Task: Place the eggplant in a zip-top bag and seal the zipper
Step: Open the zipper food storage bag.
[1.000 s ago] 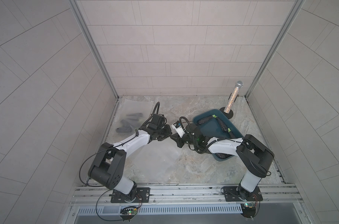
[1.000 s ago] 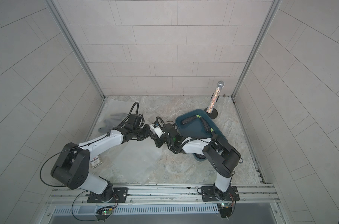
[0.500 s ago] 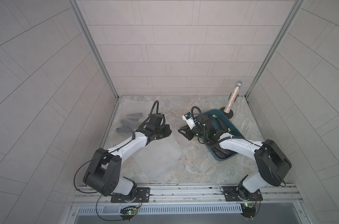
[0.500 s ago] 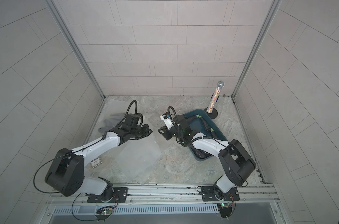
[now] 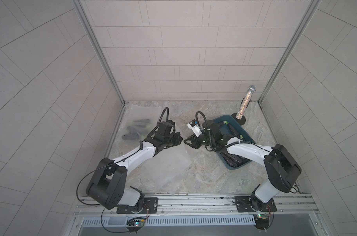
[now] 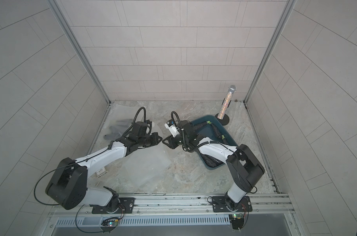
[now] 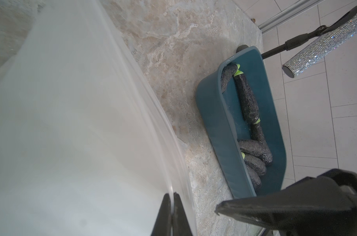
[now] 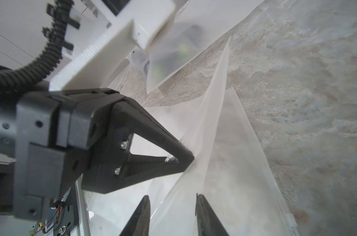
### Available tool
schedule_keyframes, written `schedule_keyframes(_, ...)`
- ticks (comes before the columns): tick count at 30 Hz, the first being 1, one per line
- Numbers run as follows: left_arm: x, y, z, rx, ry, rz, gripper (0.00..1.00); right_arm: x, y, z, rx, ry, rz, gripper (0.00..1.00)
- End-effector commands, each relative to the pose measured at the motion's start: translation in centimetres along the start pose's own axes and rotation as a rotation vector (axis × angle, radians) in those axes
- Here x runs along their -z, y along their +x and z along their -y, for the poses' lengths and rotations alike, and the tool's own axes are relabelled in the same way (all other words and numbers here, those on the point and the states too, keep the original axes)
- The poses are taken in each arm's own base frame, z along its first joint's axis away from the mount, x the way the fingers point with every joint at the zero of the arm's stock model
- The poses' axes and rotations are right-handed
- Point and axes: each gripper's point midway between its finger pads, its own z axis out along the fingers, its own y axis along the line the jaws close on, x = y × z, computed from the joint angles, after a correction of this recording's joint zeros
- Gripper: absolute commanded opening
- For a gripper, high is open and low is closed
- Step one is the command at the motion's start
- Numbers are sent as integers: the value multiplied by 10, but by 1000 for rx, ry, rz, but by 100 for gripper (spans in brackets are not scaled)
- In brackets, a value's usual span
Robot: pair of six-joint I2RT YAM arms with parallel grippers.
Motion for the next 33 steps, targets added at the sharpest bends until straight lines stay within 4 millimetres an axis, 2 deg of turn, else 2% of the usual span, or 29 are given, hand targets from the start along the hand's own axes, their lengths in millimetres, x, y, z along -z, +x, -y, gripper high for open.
schedule_keyframes(1, 1, -4, 3, -29, 3, 21, 0, -6, 4, 3, -7, 30, -31, 40)
schedule_keyframes(9, 8, -4, 15, -65, 24, 15, 0, -17, 12, 30, -55, 148, -75, 36)
schedule_keyframes(16, 19, 5, 14, -133, -37, -35, 0, -8, 12, 47, -85, 205, -76, 32)
schedule_keyframes(20, 20, 18, 27, -199, -21, -122, 0, -5, 10, 49, -74, 221, -84, 31)
schedule_keyframes(23, 25, 23, 37, -253, -15, -163, 0, -5, 11, 50, -70, 226, -95, 26)
schedule_keyframes(26, 33, 23, 44, -296, -15, -199, 0, -4, 16, 52, -75, 231, -111, 17)
schedule_keyframes(29, 43, 19, 41, -357, -77, -231, 0, -2, 26, 52, -82, 231, -144, 8)
schedule_keyframes(33, 50, 12, 36, -412, -157, -272, 0, -2, 40, 48, -106, 210, -161, 3)
